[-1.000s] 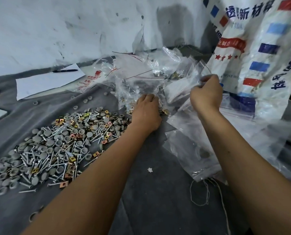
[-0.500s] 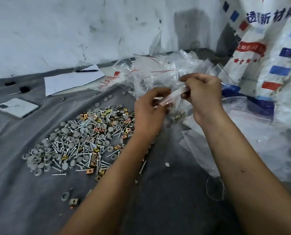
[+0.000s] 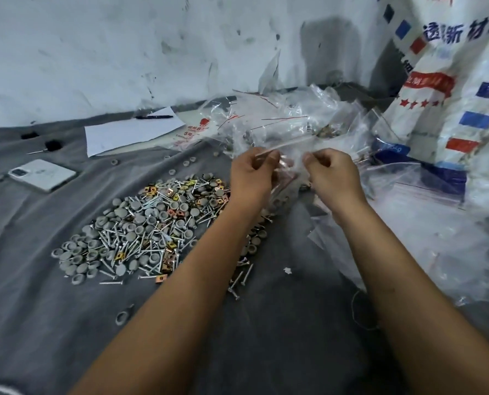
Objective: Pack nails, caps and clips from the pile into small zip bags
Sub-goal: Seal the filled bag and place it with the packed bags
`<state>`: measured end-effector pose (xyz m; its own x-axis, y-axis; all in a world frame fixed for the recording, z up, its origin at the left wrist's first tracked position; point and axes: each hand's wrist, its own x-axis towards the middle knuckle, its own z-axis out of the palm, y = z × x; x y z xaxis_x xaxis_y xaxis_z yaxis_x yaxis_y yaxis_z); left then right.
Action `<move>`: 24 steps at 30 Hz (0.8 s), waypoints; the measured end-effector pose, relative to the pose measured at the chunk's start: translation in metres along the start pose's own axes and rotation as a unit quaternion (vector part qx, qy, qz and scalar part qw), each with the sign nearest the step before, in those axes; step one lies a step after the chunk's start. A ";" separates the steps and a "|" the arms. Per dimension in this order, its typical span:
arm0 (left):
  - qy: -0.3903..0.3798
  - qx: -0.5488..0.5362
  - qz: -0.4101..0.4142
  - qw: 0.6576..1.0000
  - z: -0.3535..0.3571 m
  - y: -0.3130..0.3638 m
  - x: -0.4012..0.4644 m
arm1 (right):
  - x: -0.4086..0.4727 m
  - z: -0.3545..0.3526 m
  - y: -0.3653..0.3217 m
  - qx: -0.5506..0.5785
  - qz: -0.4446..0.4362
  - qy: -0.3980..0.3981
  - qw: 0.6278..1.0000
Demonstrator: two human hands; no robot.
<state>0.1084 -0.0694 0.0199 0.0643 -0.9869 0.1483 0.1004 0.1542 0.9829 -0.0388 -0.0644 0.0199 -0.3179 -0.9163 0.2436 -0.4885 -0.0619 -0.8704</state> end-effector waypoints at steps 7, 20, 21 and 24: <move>0.049 0.146 0.015 0.988 0.038 0.006 0.050 | 0.010 -0.041 0.030 -0.328 0.034 -0.144 0.933; -0.174 0.392 0.191 0.883 0.061 -0.059 -0.013 | 0.009 -0.061 0.029 -0.367 0.111 -0.034 0.923; -0.174 0.391 0.169 0.888 0.062 -0.059 -0.012 | 0.009 -0.065 0.026 -0.361 0.106 -0.006 0.927; -0.173 0.329 0.088 0.924 0.069 -0.056 -0.008 | 0.011 -0.077 0.012 -0.312 0.050 0.054 0.947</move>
<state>0.0335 -0.0735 -0.0288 -0.3108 -0.9230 0.2268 -0.5137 0.3639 0.7769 -0.1107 -0.0450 0.0452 -0.4523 -0.8575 0.2454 -0.8262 0.2992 -0.4774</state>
